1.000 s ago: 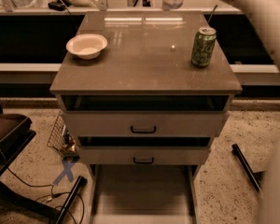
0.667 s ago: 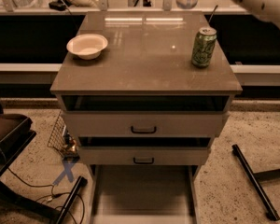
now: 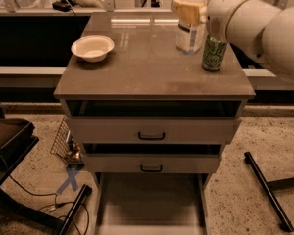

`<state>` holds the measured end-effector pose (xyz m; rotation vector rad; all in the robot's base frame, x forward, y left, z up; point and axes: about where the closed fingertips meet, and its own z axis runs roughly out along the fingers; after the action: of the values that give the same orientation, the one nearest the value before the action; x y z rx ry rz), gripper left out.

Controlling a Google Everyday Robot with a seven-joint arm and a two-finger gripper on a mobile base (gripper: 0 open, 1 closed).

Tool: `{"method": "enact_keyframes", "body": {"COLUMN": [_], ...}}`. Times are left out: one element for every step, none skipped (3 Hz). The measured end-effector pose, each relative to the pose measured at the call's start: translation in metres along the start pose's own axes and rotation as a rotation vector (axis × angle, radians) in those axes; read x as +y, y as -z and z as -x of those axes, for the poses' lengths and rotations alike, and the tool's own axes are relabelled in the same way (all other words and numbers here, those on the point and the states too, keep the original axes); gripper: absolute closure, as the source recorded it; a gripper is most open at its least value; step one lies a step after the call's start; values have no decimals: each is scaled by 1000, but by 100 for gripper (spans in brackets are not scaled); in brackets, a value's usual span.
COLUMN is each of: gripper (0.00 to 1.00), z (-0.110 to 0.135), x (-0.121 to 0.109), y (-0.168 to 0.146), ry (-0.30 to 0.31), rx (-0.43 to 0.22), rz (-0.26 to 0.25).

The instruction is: Place blue plastic bottle into bottom drawer

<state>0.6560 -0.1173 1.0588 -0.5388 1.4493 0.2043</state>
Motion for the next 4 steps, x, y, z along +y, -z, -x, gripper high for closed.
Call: {"method": "enact_keyframes", "body": {"gripper": [100, 100, 100, 100], "z": [-34, -73, -81, -82], "x": [19, 1, -37, -36], "y": [48, 103, 149, 148], "ry": [-41, -83, -86, -86], "rx": [75, 121, 140, 138], "rz": [24, 1, -96, -92]}}
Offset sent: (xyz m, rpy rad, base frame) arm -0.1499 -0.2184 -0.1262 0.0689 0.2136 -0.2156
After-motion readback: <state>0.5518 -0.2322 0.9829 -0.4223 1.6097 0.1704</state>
